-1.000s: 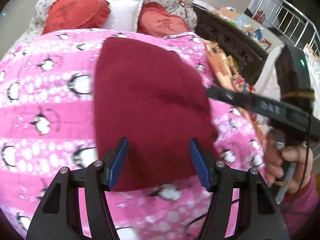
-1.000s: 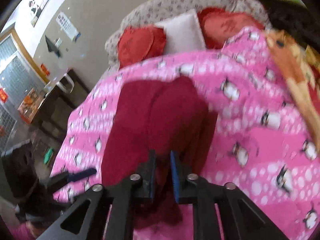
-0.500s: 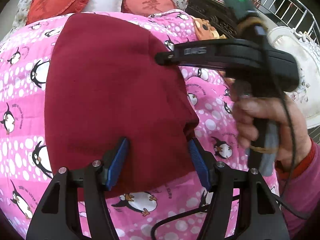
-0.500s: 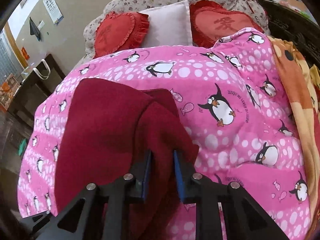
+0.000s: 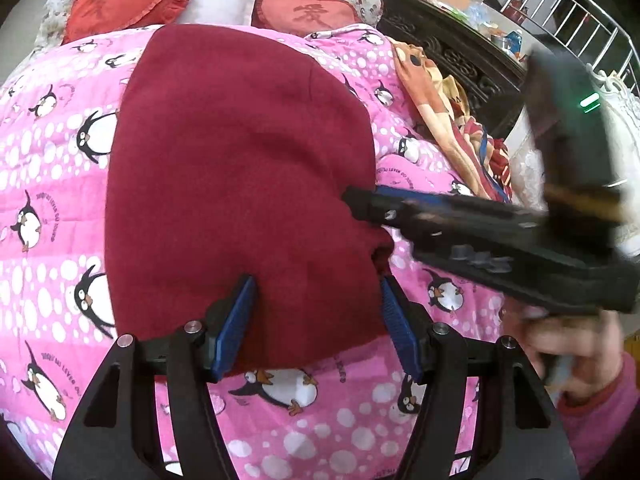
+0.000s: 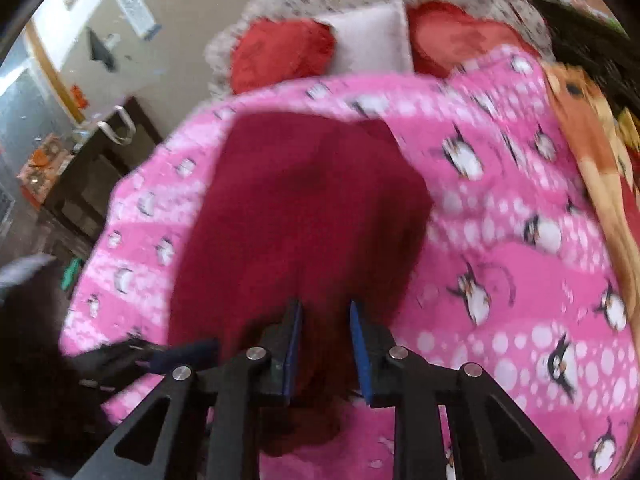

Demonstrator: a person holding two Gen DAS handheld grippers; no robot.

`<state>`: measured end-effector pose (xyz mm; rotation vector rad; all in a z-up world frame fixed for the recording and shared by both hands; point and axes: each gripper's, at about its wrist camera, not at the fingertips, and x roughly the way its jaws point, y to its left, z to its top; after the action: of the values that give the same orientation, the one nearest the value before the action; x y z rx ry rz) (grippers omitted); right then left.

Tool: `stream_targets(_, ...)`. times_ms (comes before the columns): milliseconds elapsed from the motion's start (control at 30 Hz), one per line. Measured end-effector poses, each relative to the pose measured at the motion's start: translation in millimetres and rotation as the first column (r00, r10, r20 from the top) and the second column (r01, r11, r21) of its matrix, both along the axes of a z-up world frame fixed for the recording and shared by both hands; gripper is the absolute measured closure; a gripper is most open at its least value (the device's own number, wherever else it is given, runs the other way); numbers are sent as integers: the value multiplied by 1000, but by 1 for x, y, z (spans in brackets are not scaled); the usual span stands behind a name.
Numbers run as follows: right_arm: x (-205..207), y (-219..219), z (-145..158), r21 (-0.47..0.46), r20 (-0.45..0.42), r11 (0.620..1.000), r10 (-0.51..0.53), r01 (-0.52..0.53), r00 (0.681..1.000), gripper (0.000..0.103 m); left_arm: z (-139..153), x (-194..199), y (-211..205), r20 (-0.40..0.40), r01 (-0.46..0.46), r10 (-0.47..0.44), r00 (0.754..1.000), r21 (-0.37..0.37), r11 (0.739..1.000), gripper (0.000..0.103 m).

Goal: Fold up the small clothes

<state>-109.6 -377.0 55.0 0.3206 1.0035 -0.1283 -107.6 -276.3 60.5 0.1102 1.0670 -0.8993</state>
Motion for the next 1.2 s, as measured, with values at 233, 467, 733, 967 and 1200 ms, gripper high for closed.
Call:
stream_targets(233,-15,-20,-1,137,62,990,-47,38,997,64,20,7,28,29,-10,11,1000,-43,999,38)
stream_targets(467,-15,-39,1,276,157,954,-162,114,974,33,19,69,58,-82,-166,155,985,-159,973,27)
stream_targets(733,13,-54,-27,409,150,905,-188,112,971,30,-16,120,48,-207,-238,193,959,-221,946,13)
stream_targets(967,23,-54,-37,460,177,882,-198,96,964,25,-46,135,35,-281,-244,184,942,-197,950,13)
stream_targets(1200,23,-29,-13,347,197,937,-106,31,975,60,-25,116,28,-199,-152,116,973,-175,973,27)
